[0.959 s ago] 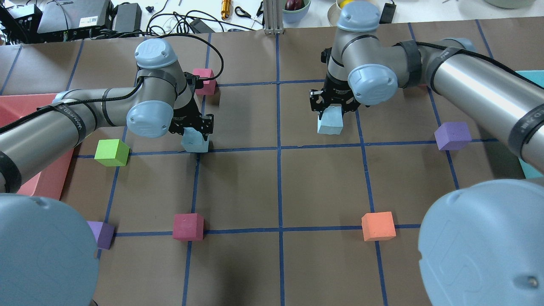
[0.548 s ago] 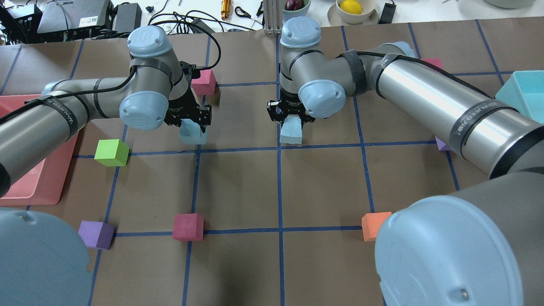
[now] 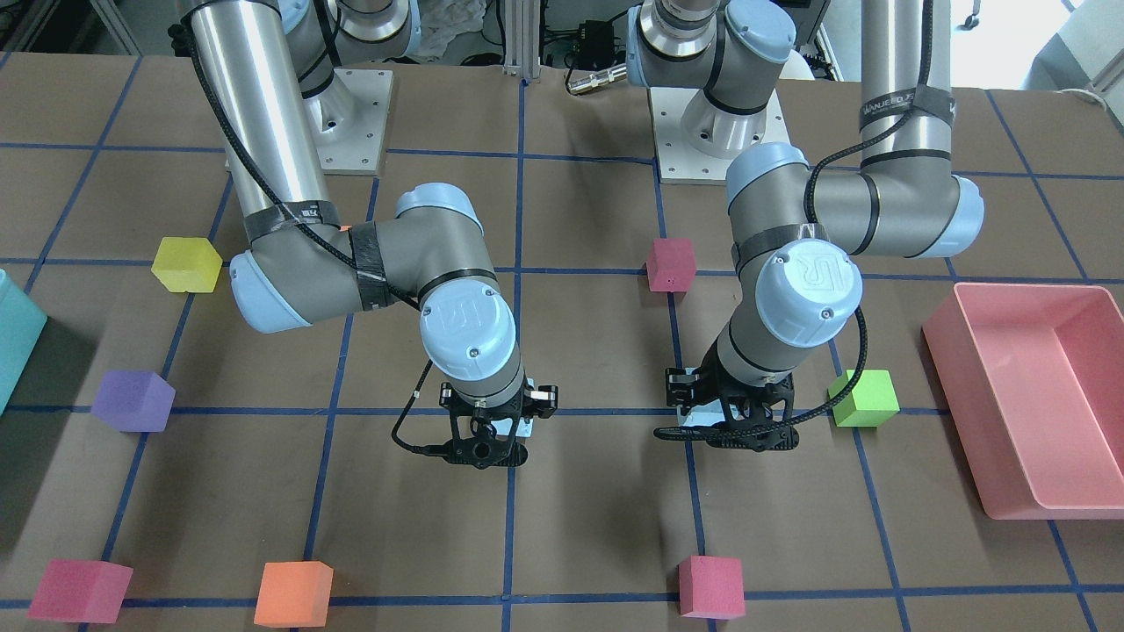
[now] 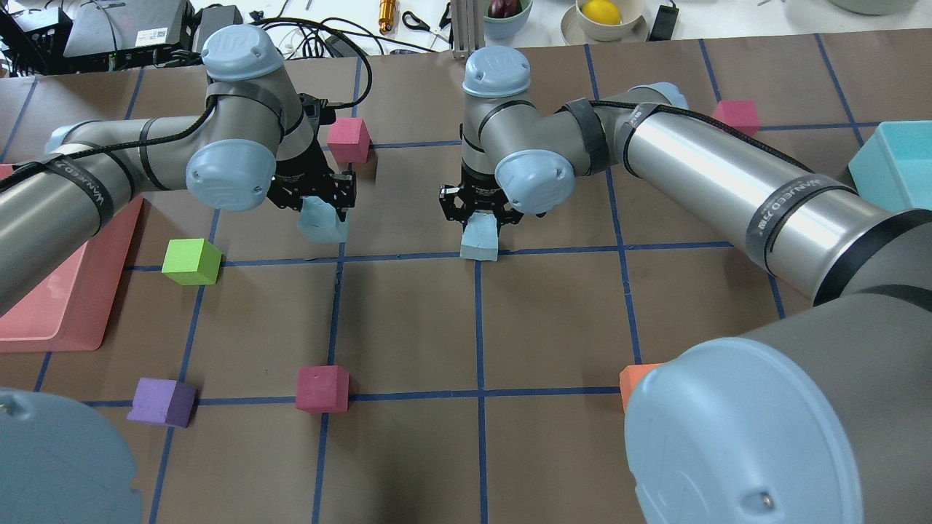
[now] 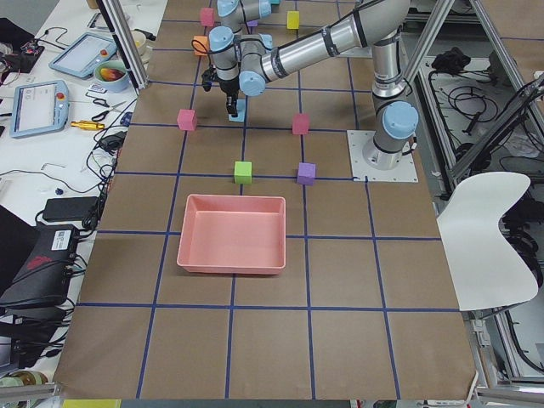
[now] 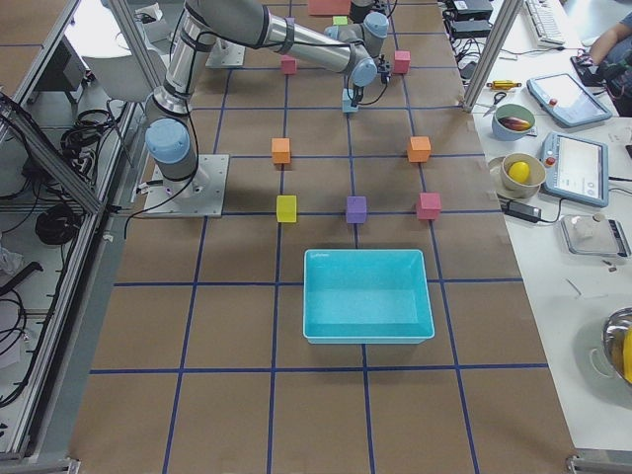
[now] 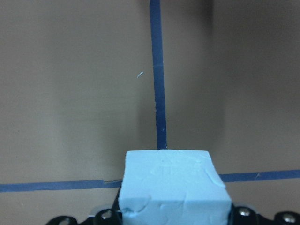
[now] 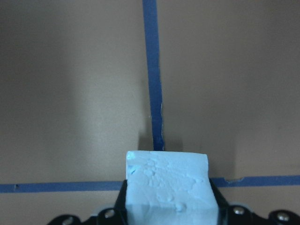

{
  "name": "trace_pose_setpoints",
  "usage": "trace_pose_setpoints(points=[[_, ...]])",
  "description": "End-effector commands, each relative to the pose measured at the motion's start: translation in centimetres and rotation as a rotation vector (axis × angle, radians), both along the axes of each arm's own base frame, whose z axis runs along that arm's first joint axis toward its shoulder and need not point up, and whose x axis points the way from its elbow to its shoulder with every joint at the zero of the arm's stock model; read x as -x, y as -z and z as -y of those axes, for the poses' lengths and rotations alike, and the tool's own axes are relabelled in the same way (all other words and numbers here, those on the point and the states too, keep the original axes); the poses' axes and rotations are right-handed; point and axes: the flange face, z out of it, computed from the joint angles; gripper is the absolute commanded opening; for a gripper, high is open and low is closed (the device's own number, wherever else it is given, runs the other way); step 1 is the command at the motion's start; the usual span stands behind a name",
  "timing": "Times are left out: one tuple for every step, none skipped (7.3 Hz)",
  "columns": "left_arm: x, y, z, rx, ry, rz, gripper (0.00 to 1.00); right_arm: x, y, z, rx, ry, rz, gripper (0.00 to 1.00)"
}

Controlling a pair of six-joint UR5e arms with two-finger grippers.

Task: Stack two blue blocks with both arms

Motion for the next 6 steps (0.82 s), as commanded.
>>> trace_pose_setpoints(points=[[0.2,-1.7,0.7,-0.008,0.003,-0.002,0.00,-0.2,0.6,0.0,-0.005,-0.007,0.001,0.51],[0.8,-1.5,0.6,-0.010,0.010,-0.003,0.00,-0.3,1.5,0.4,0.018,-0.004,0.009,0.92],[0.8,-1.8,0.7,-0.004,0.009,-0.005,0.00,-0.3,2.1,0.5,0.015,-0.001,0.008,1.00],[0.9,-1.9,0.7,-0.002,0.010,-0.006,0.00,-0.4,2.4,0.3,-0.003,-0.001,0.002,1.00],[0.9,-2.0,0.6,0.000,0.010,-0.005,0.00,-0.3,2.2,0.2,-0.013,0.001,-0.003,1.00],[1.0,-2.5,0.5,0.007,0.015,-0.002,0.00,-0.1,1.3,0.2,-0.012,0.000,-0.014,1.00]])
